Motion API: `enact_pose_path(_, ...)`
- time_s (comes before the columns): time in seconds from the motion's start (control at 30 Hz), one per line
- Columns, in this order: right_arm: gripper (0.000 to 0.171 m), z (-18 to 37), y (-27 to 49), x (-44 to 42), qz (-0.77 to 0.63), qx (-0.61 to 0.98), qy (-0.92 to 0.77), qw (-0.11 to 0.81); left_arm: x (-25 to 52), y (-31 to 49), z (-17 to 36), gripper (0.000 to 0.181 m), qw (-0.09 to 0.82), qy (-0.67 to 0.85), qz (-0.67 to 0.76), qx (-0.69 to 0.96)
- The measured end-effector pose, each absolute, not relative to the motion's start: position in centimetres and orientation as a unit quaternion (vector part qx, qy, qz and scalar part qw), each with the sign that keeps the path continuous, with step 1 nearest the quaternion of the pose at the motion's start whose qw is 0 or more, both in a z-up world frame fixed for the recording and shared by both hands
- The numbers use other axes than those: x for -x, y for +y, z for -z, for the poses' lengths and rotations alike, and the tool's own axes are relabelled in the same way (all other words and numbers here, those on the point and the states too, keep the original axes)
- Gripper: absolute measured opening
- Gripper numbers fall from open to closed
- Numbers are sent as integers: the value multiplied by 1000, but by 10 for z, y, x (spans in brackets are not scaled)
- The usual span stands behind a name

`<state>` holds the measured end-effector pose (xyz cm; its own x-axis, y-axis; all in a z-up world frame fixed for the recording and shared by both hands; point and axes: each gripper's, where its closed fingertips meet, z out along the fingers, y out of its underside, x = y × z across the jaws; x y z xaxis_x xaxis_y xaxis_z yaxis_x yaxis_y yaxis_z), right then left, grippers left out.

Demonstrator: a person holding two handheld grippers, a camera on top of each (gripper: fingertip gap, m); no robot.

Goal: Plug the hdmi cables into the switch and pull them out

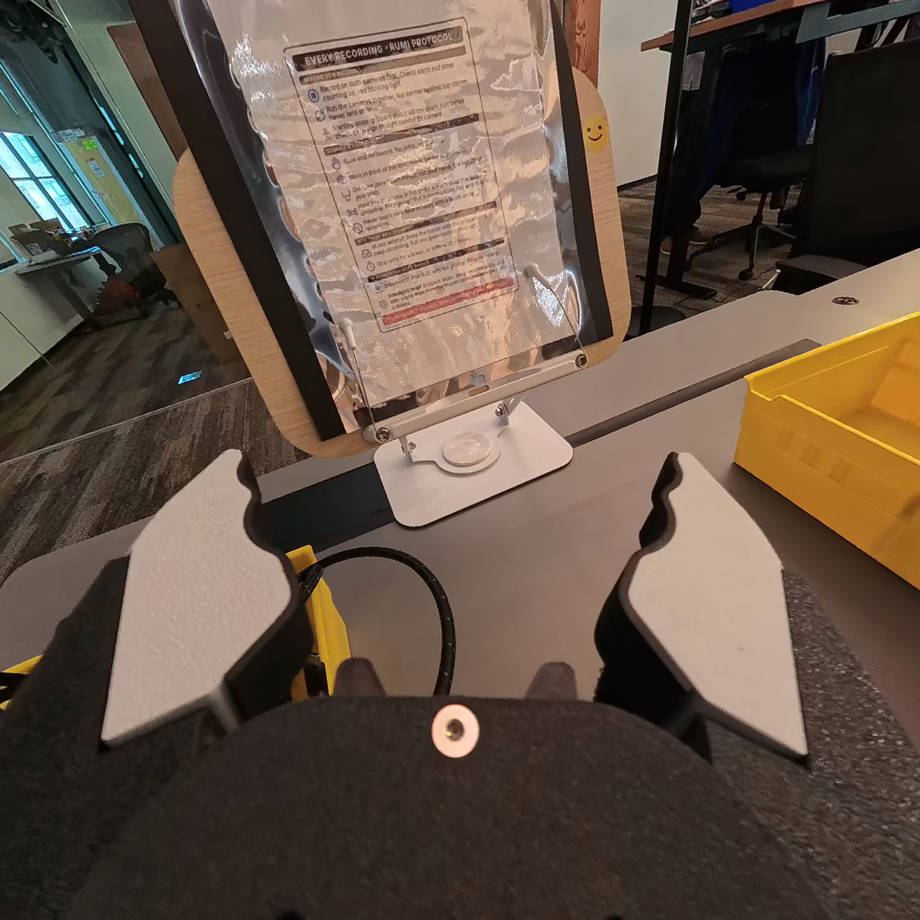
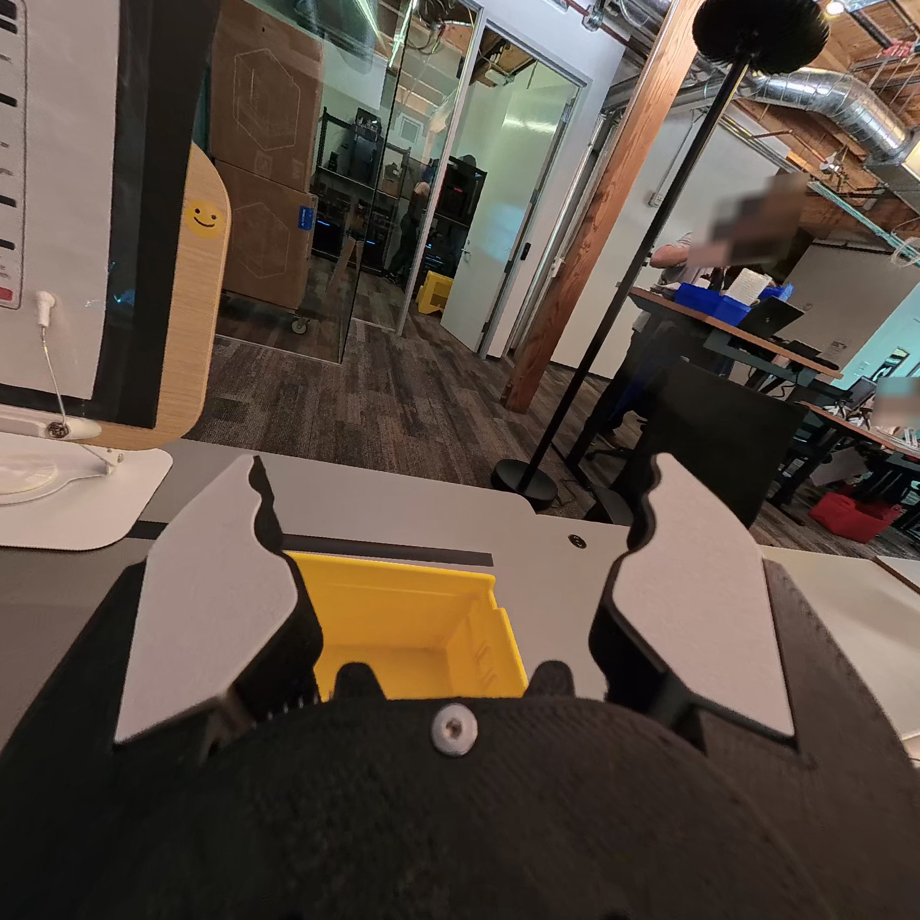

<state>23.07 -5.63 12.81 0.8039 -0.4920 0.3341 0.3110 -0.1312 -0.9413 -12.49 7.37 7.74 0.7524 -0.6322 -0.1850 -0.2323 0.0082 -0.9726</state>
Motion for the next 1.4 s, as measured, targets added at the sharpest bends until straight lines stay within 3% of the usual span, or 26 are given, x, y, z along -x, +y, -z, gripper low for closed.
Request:
enact_pose_path(0.6,136,-136,-52,-192,288,689,25,665,127,70,-84,145,643,315,156,681)
enact_pose_path(1.4,137,-83,-13,-96,210,757,-102,610,87,35,-61,145,601,396,172,673)
